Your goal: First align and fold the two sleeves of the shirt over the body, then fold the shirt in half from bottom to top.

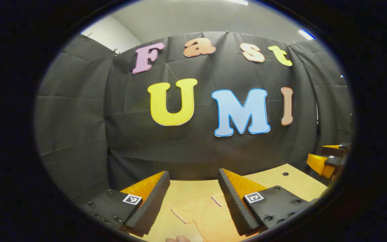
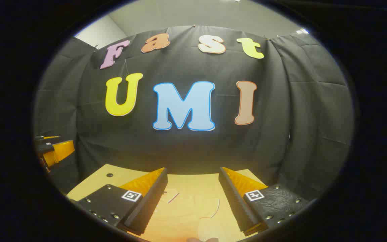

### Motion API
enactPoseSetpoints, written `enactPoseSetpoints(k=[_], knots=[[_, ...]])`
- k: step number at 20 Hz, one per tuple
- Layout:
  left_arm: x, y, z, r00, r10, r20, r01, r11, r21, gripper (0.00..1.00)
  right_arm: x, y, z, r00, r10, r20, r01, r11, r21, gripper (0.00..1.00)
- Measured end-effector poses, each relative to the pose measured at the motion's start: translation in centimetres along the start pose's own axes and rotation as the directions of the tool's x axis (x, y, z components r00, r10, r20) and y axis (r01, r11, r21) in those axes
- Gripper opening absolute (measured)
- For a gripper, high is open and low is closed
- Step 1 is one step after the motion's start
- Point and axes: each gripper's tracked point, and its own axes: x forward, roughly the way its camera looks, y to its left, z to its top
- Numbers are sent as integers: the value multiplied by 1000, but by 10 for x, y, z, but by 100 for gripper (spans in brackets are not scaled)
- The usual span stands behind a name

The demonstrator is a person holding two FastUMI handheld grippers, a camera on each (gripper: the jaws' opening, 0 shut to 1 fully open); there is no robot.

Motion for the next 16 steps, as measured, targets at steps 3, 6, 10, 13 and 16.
enactPoseSetpoints(k=[3, 6, 10, 13, 16], knots=[[0, 3, -4, 1000, 11, -9, -11, 1000, 4, 94, -1, -1, -4, 1000, 6, -16, -6, 1000, 22, 97], [-6, 7, -6, 1000, 23, -11, -23, 1000, 5, 95, -2, -2, -6, 1000, 9, -17, -8, 1000, 27, 96], [-6, 17, 1, 999, 46, 2, -46, 998, 35, 95, -2, 0, -6, 1000, 15, -16, -15, 1000, 22, 96], [-6, 20, 4, 999, 49, 12, -50, 998, 47, 95, 2, 2, -9, 999, 19, -27, -19, 1000, 14, 96], [-4, 21, 4, 999, 49, 13, -50, 998, 47, 96, 12, 1, -21, 998, 20, -53, -19, 1000, 8, 96]])
